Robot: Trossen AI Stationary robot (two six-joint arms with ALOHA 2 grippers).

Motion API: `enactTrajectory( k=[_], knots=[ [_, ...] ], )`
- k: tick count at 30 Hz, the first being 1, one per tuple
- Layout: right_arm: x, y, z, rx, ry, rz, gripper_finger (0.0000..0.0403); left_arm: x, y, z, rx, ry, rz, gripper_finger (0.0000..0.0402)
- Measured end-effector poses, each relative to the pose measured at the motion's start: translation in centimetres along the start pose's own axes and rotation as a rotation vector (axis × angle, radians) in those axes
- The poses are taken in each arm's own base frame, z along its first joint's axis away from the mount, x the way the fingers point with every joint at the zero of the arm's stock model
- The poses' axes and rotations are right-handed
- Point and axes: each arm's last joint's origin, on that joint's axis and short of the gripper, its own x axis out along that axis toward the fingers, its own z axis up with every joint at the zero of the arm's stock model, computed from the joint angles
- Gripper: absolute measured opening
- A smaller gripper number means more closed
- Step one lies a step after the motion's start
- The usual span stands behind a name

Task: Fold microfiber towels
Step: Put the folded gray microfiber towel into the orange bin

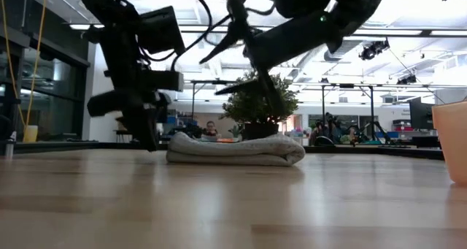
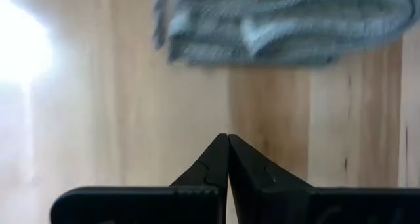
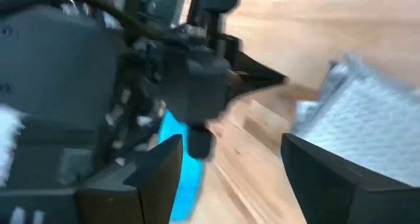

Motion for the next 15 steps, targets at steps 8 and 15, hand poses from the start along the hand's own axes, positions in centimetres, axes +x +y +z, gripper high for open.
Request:
enactTrajectory(
  k=[8, 15],
  knots=[
    [-5.2, 0.9, 1.4, -0.268, 0.098, -0.22, 0.025, -5.6, 1.6, 0.4, -0.115, -0.248, 0.023, 0.0],
    [-9.7, -2.0, -1.0, -0.374, 0.235, -0.424, 0.025, -7.2, 1.4, 2.7, -0.108, -0.533, -0.052, 0.0]
  ],
)
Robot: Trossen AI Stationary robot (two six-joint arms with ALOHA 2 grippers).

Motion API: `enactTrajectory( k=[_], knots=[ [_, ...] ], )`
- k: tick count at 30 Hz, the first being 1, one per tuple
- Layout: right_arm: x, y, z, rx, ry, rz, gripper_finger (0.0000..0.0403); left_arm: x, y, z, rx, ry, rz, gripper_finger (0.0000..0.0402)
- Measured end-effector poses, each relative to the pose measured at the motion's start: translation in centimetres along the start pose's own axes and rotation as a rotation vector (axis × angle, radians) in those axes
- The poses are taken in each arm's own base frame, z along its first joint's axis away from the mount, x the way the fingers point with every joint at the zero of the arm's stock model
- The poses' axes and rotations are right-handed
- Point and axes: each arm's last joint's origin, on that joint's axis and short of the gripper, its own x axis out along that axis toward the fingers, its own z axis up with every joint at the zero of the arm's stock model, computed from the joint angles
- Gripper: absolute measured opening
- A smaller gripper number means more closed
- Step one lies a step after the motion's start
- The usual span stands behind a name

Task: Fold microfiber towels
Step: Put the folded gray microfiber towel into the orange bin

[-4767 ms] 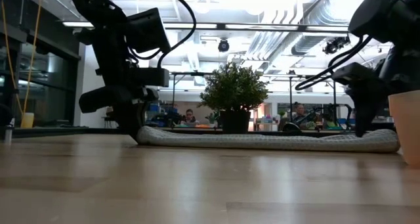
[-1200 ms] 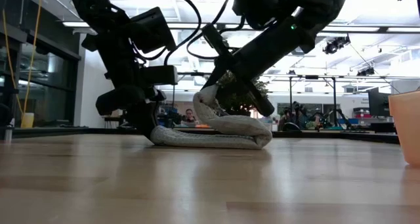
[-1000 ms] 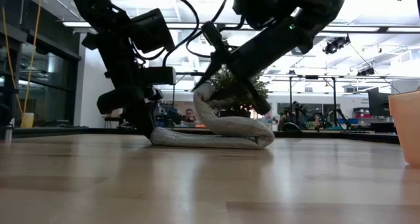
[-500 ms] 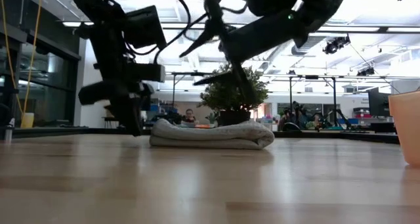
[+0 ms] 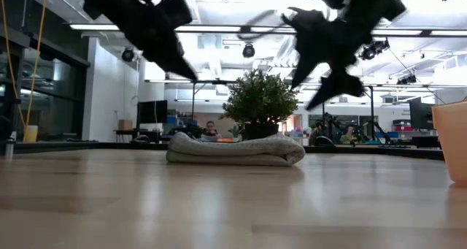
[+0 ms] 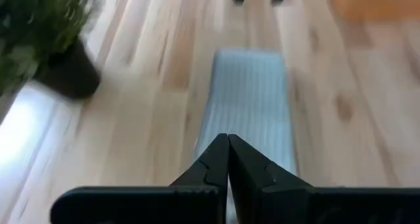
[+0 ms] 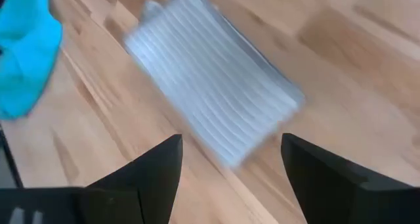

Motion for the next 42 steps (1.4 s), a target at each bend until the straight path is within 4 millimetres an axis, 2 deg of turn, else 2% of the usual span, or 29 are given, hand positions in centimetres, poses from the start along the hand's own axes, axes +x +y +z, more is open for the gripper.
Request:
enactTrajectory(
  k=[6, 12, 17, 23, 31, 42],
  knots=[
    [0.5, -3.3, -3.6, 0.142, -0.067, 0.121, 0.025, 3.2, -1.1, 0.1, -0.032, -0.051, -0.078, 0.0],
    [2.1, -5.1, -5.1, 0.351, -0.105, 0.21, 0.025, 6.4, -2.0, -1.6, -0.067, 0.038, -0.099, 0.0],
    [3.6, -5.3, -5.3, 0.398, -0.088, 0.2, 0.025, 8.1, -2.2, -3.3, -0.09, 0.14, -0.101, 0.0],
    [5.1, -5.4, -5.5, 0.48, -0.086, 0.218, 0.025, 9.0, -2.2, -5.0, -0.087, 0.265, -0.086, 0.0],
    [6.9, -5.2, -5.5, 0.576, -0.082, 0.238, 0.025, 9.2, -2.2, -5.4, -0.04, 0.3, -0.062, 0.0],
    [10.1, -1.9, -3.3, 0.548, -0.096, 0.263, 0.025, 9.1, -2.4, -5.7, -0.005, 0.325, -0.035, 0.0]
  ],
)
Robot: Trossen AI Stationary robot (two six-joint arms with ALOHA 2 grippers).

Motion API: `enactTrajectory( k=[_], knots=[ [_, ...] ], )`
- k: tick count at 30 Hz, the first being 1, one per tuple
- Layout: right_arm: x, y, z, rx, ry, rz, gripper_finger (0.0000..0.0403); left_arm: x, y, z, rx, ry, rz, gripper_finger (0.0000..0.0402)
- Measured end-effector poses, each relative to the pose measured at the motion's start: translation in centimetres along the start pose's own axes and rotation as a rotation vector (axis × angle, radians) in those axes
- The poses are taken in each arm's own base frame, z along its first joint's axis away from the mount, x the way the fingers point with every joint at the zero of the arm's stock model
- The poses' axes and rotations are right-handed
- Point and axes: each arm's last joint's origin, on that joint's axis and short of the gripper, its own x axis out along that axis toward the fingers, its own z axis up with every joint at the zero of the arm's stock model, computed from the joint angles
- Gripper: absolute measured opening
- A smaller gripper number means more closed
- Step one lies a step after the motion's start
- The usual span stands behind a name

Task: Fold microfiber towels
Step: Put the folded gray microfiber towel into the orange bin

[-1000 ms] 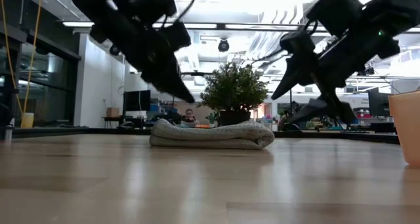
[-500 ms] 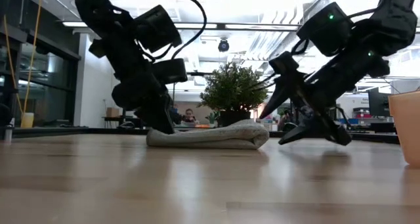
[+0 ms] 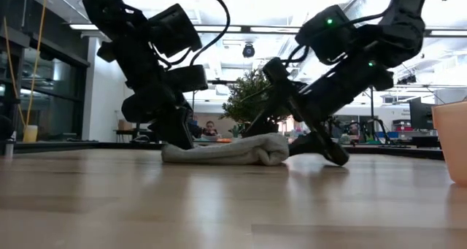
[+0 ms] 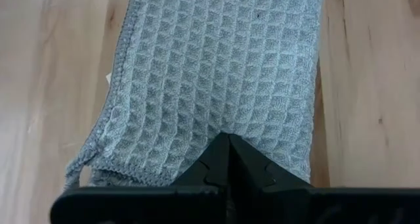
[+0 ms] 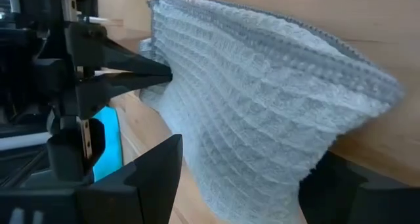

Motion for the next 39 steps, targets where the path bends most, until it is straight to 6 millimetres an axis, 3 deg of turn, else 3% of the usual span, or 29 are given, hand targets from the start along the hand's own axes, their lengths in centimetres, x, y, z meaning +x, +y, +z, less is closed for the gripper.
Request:
enactTrajectory(
  k=[6, 16, 31, 39],
  knots=[
    [0.2, 0.2, 0.0, -0.001, 0.002, -0.009, 0.0245, -0.1, 0.1, -0.5, 0.047, 0.058, 0.016, 0.0],
    [0.0, 0.1, -0.1, 0.004, 0.05, -0.027, 0.0179, -0.2, 0.3, -0.7, 0.098, 0.089, 0.069, 0.0],
    [-1.3, -0.3, 0.4, 0.119, -0.045, -0.171, 0.0173, -0.2, 0.4, -0.9, 0.068, 0.1, 0.101, 0.0],
    [-4.9, 0.1, 0.9, -0.019, -0.085, -0.335, 0.0174, -0.2, 0.2, -0.9, 0.089, 0.102, 0.102, 0.0]
  ],
)
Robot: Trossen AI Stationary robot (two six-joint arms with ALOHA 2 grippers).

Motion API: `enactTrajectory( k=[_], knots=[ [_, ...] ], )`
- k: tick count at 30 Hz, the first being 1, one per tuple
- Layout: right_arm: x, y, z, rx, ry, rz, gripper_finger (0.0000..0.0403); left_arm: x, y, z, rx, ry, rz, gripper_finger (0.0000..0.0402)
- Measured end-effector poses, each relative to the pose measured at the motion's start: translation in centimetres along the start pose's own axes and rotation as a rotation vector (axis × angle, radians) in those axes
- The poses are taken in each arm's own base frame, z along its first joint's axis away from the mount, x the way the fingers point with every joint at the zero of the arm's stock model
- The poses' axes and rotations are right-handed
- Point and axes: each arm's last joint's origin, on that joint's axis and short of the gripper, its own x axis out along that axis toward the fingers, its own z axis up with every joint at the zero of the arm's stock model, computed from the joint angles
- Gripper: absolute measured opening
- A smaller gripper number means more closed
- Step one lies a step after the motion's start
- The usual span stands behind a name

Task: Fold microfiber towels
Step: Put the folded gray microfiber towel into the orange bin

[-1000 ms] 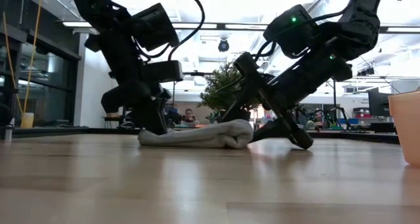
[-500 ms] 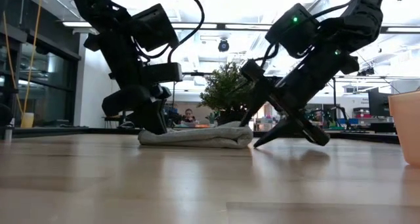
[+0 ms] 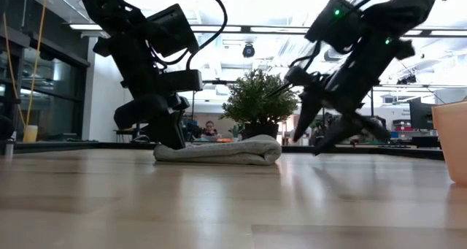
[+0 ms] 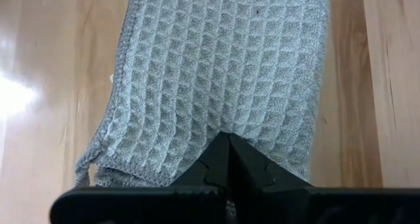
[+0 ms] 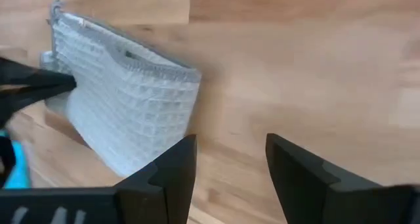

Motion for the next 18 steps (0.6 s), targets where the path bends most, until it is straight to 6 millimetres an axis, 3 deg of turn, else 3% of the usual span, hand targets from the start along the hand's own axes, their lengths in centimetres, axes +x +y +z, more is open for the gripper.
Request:
enactTrajectory(
  k=[6, 12, 18],
  knots=[
    [-1.6, 0.4, 0.2, -0.024, 0.027, 0.027, 0.0174, 0.0, 0.0, 0.0, 0.001, -0.006, 0.001, 0.0],
    [-0.4, 0.8, -0.7, 0.079, 0.037, 0.062, 0.0174, 0.0, 0.0, 0.0, -0.003, -0.007, 0.001, 0.0],
    [0.9, 2.7, -0.9, 0.087, -0.019, 0.088, 0.0174, 0.0, 0.0, 0.0, -0.009, -0.007, -0.001, 0.0]
  ],
)
